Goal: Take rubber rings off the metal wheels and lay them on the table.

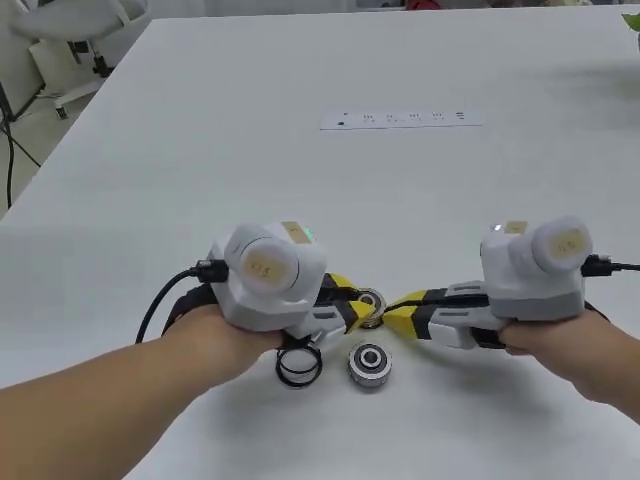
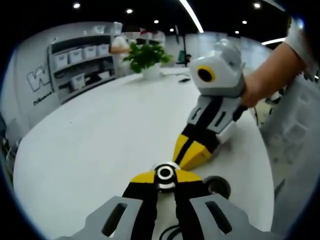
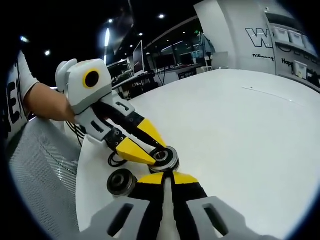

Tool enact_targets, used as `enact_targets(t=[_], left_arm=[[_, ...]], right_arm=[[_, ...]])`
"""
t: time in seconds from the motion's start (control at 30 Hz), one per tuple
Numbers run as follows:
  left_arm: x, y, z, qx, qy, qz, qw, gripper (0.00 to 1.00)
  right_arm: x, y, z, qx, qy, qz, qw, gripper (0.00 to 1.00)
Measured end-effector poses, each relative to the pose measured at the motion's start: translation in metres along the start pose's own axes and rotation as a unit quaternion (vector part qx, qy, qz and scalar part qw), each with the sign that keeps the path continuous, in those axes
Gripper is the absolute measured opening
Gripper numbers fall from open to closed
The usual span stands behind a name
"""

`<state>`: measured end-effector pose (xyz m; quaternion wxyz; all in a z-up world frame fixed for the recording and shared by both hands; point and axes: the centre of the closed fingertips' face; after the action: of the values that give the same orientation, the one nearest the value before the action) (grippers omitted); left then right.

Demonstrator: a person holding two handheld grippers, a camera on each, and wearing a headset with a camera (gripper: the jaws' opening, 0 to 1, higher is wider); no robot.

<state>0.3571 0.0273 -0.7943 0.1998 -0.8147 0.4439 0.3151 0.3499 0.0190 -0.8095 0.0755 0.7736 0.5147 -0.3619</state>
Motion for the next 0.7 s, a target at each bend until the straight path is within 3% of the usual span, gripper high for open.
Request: enact_targets(t=[0.23,0.7], left_arm=[[-0.0001,-0.0005,-0.0002,-0.001,0.001,-0.002,1.0000,0.12],[-0.0004,-0.0007,-0.0003,-0.001,0.003,-0.005,1.0000,0.12]], right_arm=[[-0.0003,0.0013,-0.0001,0.022,0.004,0.009,0.9997,0.00],[-0.0035,0.0084,0.0002,0.104,0.028,-0.009,0.9941,0.00]])
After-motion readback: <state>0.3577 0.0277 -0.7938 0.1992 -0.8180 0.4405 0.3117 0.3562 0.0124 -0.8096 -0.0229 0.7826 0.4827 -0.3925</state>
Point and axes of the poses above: the centre of the closed fingertips' face, and the gripper's own axes: x roughly forward along the fingers, y roughly to its right, z roughly out of its underside, and after that the axes turned 11 degrees about -y, right-handed
